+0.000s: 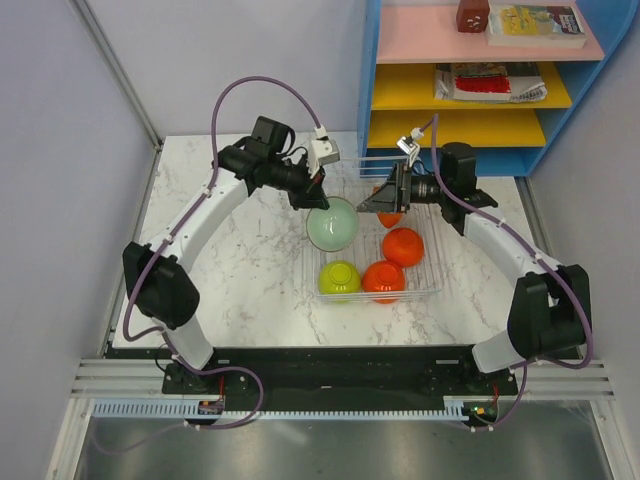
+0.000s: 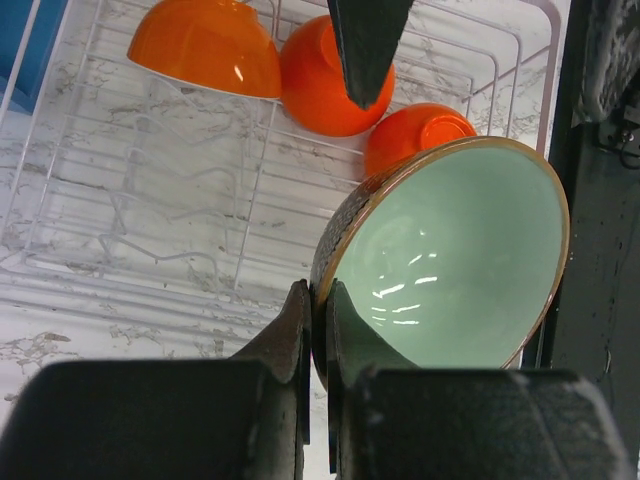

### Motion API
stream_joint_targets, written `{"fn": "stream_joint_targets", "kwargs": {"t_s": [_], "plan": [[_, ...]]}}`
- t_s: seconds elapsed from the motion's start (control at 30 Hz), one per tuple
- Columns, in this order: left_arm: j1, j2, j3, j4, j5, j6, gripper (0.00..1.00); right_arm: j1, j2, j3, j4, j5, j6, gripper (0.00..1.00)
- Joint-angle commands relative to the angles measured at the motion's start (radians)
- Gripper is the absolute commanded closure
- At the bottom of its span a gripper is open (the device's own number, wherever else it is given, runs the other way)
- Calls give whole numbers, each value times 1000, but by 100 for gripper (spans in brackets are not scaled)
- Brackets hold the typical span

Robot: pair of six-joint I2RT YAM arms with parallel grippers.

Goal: Load the bowls into the dish rack

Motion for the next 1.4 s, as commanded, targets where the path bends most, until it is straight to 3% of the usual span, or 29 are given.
{"fn": "stream_joint_targets", "kwargs": {"t_s": [0.0, 0.5, 0.7, 0.93, 1.37], "plan": [[-5, 37, 109, -4, 61, 15, 98, 15, 21, -10, 80, -43, 6, 2], [-8, 57, 156, -15, 130, 11, 98, 80, 110, -10, 103, -70, -2, 2], [-11, 52, 153, -15, 138, 11, 98, 88, 119, -18, 190, -95, 73, 2], [-32, 14, 84, 57, 14, 24, 98, 88, 142, -68, 380, -124, 238, 4], [-31, -27, 43, 157, -69, 20, 98, 72, 147, -88, 388, -165, 227, 7]]}}
